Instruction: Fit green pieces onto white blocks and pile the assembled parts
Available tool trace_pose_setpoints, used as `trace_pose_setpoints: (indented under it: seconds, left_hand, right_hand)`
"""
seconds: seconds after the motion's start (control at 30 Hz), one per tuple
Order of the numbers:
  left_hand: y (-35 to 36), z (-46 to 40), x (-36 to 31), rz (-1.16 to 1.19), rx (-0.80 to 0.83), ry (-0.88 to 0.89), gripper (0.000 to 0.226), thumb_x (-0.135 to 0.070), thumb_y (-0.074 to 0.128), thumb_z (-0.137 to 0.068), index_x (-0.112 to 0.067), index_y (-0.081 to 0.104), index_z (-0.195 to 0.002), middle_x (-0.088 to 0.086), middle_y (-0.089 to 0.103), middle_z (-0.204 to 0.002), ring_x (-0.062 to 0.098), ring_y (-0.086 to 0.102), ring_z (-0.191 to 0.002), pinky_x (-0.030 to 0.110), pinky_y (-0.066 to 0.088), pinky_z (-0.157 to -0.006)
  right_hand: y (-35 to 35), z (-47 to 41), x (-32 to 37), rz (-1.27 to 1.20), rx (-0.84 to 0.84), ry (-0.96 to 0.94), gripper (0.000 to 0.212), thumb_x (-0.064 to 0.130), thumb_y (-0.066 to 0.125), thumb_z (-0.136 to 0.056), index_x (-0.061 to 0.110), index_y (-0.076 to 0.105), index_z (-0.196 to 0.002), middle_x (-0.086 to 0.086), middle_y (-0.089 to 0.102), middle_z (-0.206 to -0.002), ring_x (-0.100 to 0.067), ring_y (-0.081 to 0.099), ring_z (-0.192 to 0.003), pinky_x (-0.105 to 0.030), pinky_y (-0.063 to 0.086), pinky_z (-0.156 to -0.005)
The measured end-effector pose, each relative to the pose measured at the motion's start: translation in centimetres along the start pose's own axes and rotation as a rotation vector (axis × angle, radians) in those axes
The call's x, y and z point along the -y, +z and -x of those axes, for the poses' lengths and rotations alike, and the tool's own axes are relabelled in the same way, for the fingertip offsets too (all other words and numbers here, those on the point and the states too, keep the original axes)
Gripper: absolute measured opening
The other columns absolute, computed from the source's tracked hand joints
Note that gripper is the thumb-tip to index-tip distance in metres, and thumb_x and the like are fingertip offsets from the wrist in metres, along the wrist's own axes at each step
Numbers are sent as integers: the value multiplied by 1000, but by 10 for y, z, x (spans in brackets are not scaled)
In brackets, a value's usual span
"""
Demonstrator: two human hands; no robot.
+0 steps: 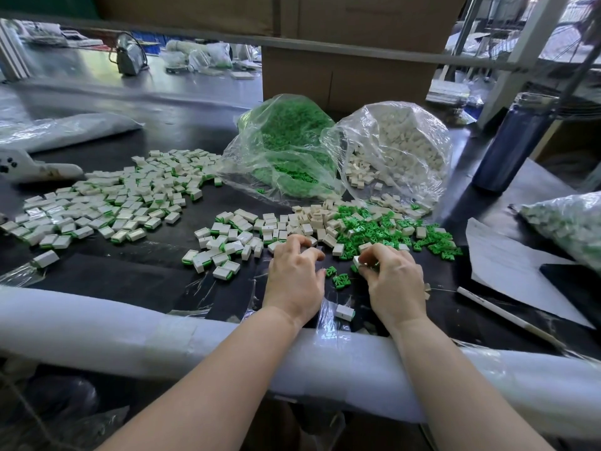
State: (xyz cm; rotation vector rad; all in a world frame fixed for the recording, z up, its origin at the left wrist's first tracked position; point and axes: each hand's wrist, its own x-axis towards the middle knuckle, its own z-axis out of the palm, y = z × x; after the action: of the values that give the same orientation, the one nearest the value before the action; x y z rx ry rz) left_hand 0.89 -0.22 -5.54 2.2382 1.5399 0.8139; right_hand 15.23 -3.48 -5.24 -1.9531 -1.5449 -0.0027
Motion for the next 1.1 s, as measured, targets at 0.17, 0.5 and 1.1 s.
trace_pose_setpoints:
  seconds: [0.17,0.5,1.1]
  left_hand:
    - [0,0,0,2,-7,21,24,-22,56,-90,-14,62,-112,1,42,-124,19,33,-120,29,28,-106]
    - [-2,0,-4,58,84,127,47,-9,45,-93,-33,48,-133,-10,43,-136,17,32,-123,34,25,-109]
    - [-5,-3,1,366,-36,-76,21,-21,62,-88,-12,69,-106,3,69,-102,16,60,-96,22,45,-88]
  right_hand:
    - [-1,1,0,-18,-32,-15,4,16,65,-86,19,64,-89,2,66,-93,-21,49,-97,-27,16,-70]
    - [-2,5,7,-160,-7,-221,5,14,72,-79,13,68,-82,3,67,-82,-18,51,-81,-32,35,-78]
    - [2,4,6,1,150,-242,18,30,68,-82,20,75,-95,4,60,-101,-17,46,-101,-32,29,-88]
